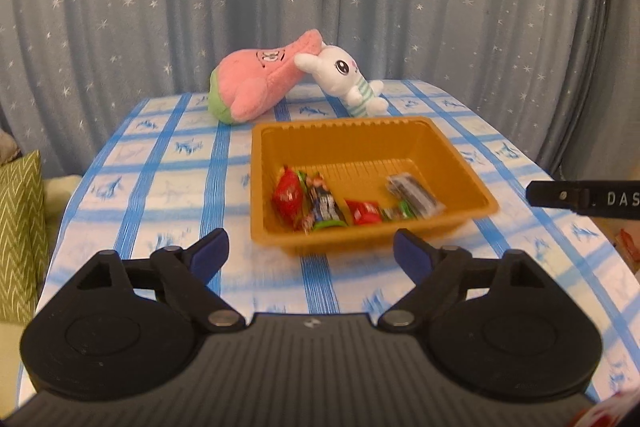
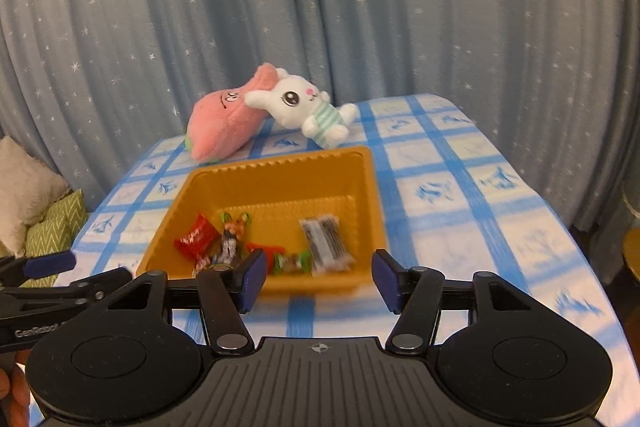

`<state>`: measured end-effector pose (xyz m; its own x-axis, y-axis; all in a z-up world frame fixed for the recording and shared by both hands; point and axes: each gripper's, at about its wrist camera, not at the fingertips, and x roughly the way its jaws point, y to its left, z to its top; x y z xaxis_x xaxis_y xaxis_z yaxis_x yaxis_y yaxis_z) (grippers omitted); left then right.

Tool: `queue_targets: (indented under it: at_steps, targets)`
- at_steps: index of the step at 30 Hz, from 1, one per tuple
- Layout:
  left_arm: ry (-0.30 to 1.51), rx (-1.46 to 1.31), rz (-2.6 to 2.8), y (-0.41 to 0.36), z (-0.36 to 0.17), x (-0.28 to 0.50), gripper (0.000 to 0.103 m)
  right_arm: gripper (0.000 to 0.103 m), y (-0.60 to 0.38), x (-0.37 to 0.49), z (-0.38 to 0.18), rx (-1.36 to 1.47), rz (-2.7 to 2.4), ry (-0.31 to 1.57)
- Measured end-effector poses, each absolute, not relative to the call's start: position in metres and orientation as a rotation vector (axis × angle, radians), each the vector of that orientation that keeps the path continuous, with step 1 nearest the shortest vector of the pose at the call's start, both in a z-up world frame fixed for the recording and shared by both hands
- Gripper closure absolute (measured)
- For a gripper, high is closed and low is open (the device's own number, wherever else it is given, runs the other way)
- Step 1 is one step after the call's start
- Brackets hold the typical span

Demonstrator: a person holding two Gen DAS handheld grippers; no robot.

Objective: Organize snacks
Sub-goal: 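Move both tools back toward the remaining candies on the cloth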

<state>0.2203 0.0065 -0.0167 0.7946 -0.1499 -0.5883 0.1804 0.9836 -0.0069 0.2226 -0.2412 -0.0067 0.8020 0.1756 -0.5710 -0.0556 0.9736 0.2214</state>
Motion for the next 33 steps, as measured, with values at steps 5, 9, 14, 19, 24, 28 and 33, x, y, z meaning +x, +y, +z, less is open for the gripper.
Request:
queue_targets:
  at_steps: [5,9,14,19,24,28,33]
  targets:
    - [0.635,0.044,-0.165,0.008,-0.007,0.177,0.011,0.042,-0.251,0.181,0.003,0.201,0.092,0.651]
    - [0.641,0.022,-0.159,0.011,0.000,0.145,0.009,0.040,-0.255,0.146,0.008,0.203,0.069,0.661]
    - [0.652,-0.002,-0.156,0.014,0.006,0.112,0.005,0.039,-0.256,0.108,0.010,0.200,0.057,0.684]
    - [0.668,-0.009,-0.149,0.018,0.010,0.091,0.003,0.039,-0.249,0.078,0.007,0.204,0.056,0.718]
    - [0.688,-0.022,-0.156,0.020,0.010,0.078,0.001,0.039,-0.243,0.060,0.004,0.213,0.067,0.742]
    - [0.701,-0.023,-0.152,0.020,0.007,0.073,0.000,0.039,-0.240,0.053,0.003,0.208,0.072,0.757]
    - [0.697,-0.006,-0.137,0.019,0.006,0.074,0.000,0.039,-0.241,0.052,0.002,0.211,0.072,0.756]
